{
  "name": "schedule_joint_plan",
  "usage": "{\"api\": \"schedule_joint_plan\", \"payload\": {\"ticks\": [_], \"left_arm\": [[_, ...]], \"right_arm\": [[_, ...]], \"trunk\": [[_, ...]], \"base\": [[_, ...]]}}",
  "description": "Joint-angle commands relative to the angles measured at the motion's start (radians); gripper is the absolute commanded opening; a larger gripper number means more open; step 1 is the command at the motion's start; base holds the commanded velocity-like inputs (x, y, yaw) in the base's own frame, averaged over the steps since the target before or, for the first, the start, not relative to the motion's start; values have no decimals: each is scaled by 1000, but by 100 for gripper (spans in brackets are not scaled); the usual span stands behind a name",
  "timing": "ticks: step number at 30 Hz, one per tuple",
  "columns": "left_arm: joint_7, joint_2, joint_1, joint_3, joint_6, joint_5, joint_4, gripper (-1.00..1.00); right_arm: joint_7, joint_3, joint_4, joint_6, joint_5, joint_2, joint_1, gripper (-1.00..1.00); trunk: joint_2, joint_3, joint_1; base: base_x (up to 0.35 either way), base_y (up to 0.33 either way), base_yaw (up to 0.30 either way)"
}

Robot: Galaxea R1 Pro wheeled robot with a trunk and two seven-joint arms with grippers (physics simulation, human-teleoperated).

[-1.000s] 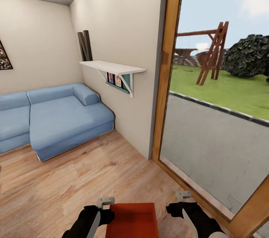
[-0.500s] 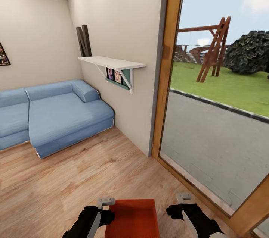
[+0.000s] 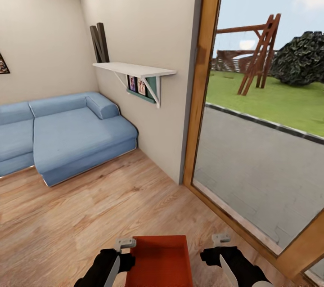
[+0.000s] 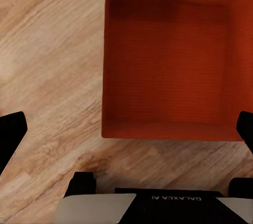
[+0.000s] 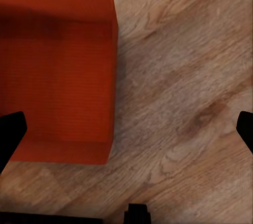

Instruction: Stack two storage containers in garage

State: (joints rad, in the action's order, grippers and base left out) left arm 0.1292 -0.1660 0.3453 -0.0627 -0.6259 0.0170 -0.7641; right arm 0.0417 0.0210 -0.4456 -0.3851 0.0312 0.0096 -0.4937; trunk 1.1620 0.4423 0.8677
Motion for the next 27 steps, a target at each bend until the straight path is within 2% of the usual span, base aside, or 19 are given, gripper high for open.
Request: {"api": "schedule_joint_plan", "payload": {"ticks": [1,5,9,11,20,23,27], "left_arm": [[4,0,0,-3,1,1,-1,100],[28,4,0,-5,49,2,-1,100],[128,3,0,-6,99,0,-1,100],[155,1,1,-5,109,-3,-1,100],[165,-2,0,-4,113,-5,0,100],[164,-5,0,0,110,-5,14,100],[163,-4,0,6,107,-5,20,100]], "right_arm": [[3,2,-2,-6,3,0,0,100],[3,2,-1,4,3,0,0,100],[3,2,9,14,3,-1,0,100],[3,2,13,16,4,0,0,100],[3,1,15,22,1,-1,0,100],[3,1,39,91,-2,0,0,100],[4,3,63,124,0,5,0,100]], "trunk": [[8,6,4],[36,25,19],[64,44,35],[78,53,42],[141,96,77],[162,110,88],[190,129,104]], "base": [[0,0,0],[0,0,0],[0,0,0],[0,0,0],[0,0,0],[0,0,0],[0,0,0]]}}
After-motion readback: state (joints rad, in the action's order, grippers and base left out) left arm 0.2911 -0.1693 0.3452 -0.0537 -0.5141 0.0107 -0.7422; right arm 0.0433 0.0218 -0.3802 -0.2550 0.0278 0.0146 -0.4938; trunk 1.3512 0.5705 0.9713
